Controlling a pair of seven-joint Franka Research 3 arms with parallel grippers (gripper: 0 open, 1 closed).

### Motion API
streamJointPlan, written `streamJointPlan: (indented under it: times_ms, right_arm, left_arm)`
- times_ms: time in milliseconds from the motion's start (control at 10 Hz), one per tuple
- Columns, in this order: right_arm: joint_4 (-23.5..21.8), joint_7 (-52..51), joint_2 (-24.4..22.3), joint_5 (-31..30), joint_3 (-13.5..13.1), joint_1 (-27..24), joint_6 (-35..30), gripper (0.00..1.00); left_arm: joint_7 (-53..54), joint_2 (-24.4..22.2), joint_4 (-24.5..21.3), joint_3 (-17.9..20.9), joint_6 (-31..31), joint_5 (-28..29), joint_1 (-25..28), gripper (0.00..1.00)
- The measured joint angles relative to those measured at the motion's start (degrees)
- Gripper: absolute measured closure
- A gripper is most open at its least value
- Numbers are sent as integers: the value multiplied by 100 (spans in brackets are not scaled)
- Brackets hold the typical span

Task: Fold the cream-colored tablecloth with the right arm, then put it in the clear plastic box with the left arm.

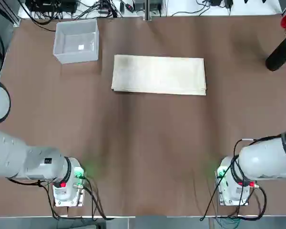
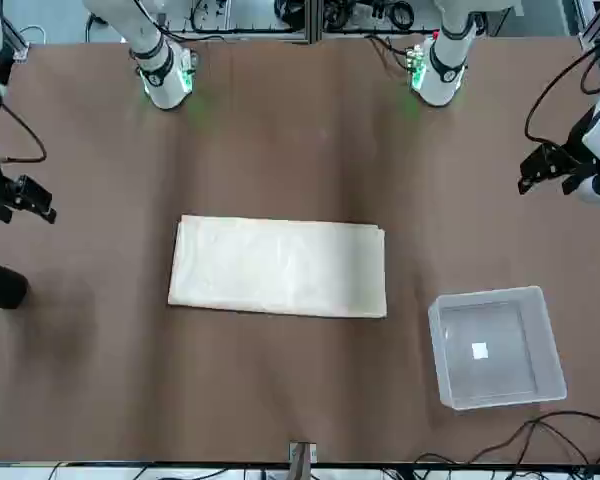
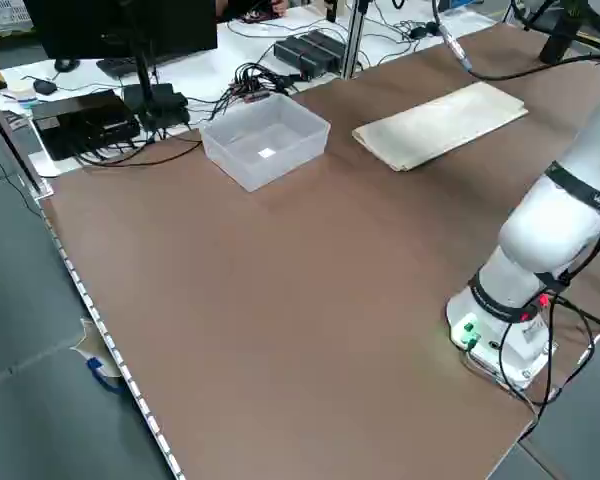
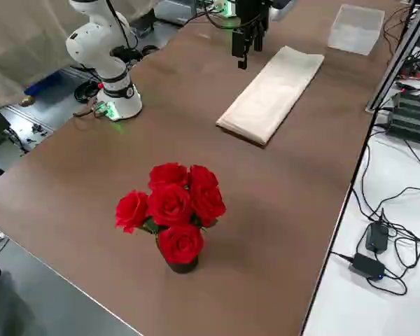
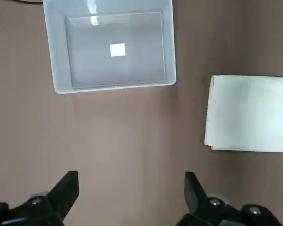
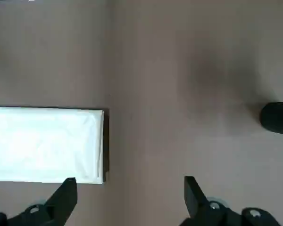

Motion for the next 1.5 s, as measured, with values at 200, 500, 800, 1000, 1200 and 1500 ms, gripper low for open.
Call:
streamJointPlan:
  times_ms: [200,500,800,1000,1200,1500]
  right_arm:
    - [0,0,0,0,0,0,-1,0]
    - [0,0,3,0,0,0,-2,0]
    - [-78,4,27,35,-3,-1,17,0]
    - [-457,19,76,660,-39,-60,196,0]
    - [-1003,3,184,1252,-71,-186,510,0]
    - [-1799,-386,409,2051,-61,-196,1248,0]
  left_arm:
    - [0,0,0,3,0,0,2,1]
    - [9,1,0,10,0,0,4,1]
    - [26,5,0,9,0,0,4,1]
    - [28,6,0,8,0,0,3,1]
    - [31,10,0,0,1,0,0,1]
    - [9,40,0,-2,9,0,-5,0]
